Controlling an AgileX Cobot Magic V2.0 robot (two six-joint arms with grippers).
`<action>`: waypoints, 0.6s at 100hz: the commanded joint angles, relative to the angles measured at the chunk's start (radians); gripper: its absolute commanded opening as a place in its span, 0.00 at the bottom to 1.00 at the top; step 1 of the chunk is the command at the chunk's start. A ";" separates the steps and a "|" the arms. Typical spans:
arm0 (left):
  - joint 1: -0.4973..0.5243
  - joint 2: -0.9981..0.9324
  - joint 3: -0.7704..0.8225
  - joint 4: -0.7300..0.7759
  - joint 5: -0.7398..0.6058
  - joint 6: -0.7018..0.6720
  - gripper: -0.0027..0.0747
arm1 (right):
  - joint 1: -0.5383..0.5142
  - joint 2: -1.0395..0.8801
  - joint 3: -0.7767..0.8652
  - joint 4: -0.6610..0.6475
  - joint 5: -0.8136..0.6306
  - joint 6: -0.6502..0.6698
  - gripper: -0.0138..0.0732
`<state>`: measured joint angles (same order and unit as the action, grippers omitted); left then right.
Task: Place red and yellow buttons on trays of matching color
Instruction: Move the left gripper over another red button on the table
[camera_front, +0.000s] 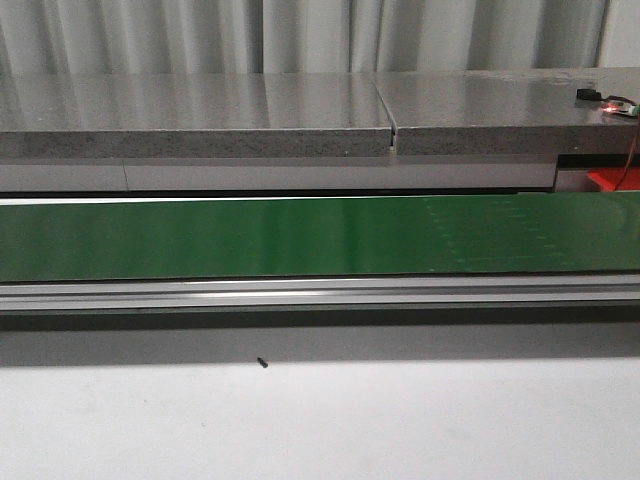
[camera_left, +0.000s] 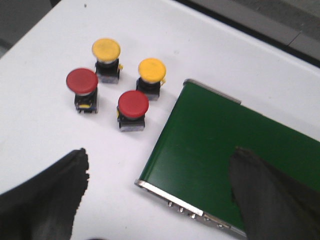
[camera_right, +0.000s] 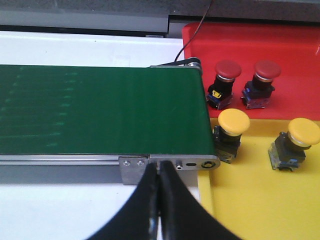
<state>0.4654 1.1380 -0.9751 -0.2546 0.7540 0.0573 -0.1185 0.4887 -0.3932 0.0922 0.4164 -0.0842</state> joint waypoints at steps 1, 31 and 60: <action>0.022 0.061 -0.077 -0.013 0.030 -0.015 0.77 | 0.000 0.000 -0.026 -0.006 -0.076 -0.004 0.08; 0.026 0.361 -0.251 -0.015 0.191 -0.018 0.77 | 0.000 0.000 -0.026 -0.006 -0.076 -0.004 0.08; 0.026 0.561 -0.364 -0.015 0.197 -0.041 0.77 | 0.000 0.000 -0.026 -0.006 -0.076 -0.004 0.08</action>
<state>0.4900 1.6954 -1.2855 -0.2522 0.9637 0.0301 -0.1185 0.4887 -0.3932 0.0922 0.4164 -0.0842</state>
